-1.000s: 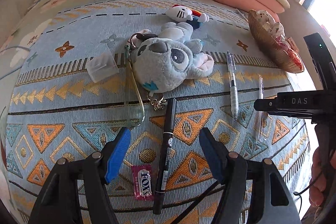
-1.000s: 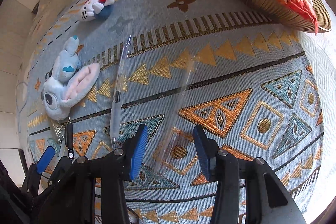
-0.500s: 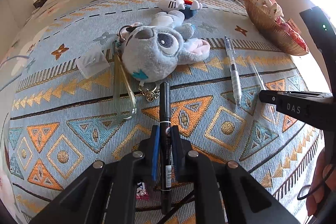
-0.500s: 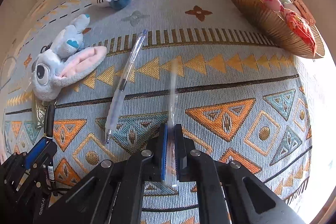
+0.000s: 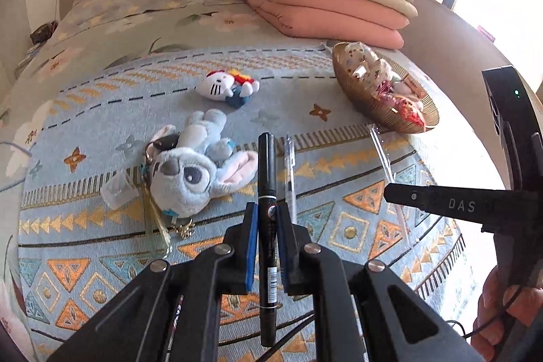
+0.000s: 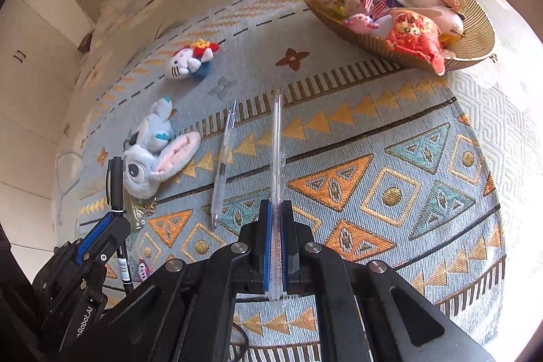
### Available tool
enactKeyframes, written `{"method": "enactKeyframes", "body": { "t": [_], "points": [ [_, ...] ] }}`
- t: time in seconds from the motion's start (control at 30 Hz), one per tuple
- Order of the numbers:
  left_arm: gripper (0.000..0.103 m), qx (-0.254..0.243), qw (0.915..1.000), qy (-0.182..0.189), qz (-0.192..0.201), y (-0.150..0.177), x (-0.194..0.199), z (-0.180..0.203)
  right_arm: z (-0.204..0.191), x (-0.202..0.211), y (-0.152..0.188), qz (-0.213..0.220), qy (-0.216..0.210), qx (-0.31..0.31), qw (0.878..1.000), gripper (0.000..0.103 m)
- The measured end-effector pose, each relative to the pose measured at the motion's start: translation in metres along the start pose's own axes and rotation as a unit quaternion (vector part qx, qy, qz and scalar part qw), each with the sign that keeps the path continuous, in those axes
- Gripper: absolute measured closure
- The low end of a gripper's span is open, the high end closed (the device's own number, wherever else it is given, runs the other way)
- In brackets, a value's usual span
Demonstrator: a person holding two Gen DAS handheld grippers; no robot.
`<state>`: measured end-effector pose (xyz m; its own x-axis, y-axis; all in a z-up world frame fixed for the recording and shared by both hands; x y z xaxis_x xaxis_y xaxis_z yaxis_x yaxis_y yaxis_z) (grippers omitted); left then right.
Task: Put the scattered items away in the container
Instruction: 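Carry the marker and clear tube over the gold bowl and release both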
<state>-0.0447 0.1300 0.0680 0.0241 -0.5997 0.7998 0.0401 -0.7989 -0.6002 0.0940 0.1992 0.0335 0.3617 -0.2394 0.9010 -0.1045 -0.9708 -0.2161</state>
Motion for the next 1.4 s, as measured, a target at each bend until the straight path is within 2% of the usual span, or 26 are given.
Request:
{"method": "enactKeyframes", "body": {
  "t": [0.3, 0.47, 0.63, 0.77, 0.87, 0.97, 1.13, 1.3, 1.4],
  "points": [
    [0.095, -0.040, 0.9969, 0.028, 0.061, -0.071, 0.012, 0.039, 0.017, 0.046, -0.038, 0.060, -0.009, -0.030, 0.998, 0.098],
    [0.095, -0.069, 0.9928, 0.043, 0.088, -0.121, -0.005, 0.063, 0.035, 0.072, -0.077, 0.108, 0.004, -0.036, 0.993, 0.098],
    [0.095, -0.076, 0.9879, 0.073, 0.114, -0.175, -0.028, 0.083, 0.056, 0.097, -0.120, 0.150, 0.018, -0.040, 0.988, 0.098],
    [0.095, -0.084, 0.9848, 0.084, 0.127, -0.209, -0.043, 0.098, 0.069, 0.112, -0.141, 0.172, 0.018, -0.053, 0.984, 0.098],
    [0.095, -0.091, 0.9847, 0.075, 0.128, -0.225, -0.057, 0.104, 0.077, 0.113, -0.153, 0.183, 0.029, -0.058, 0.981, 0.098],
    [0.095, -0.068, 0.9864, 0.102, 0.110, -0.230, -0.082, 0.109, 0.081, 0.098, -0.170, 0.171, 0.029, -0.066, 0.983, 0.098],
    [0.095, -0.069, 0.9881, 0.116, 0.074, -0.228, -0.120, 0.122, 0.091, 0.064, -0.189, 0.105, -0.012, -0.116, 0.988, 0.098],
    [0.095, -0.061, 0.9875, 0.136, 0.053, -0.225, -0.141, 0.127, 0.100, 0.038, -0.194, 0.087, 0.002, -0.129, 0.988, 0.098],
    [0.095, -0.053, 0.9881, 0.133, 0.057, -0.223, -0.144, 0.125, 0.103, 0.025, -0.194, 0.073, 0.013, -0.132, 0.988, 0.098]
  ]
}}
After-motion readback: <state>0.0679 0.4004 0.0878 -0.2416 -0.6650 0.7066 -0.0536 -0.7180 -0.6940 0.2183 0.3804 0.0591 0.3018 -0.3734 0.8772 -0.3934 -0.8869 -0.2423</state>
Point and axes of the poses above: each gripper's, at about its wrist camera, not at the fingertips, and x roughly against the way its jaws point, z to its right, y to its underside, the point moved 6 cm from there along -x, roughly the way its jaws point, and after that the axes turned 14 degrees about -x, right-handed, at the moved point
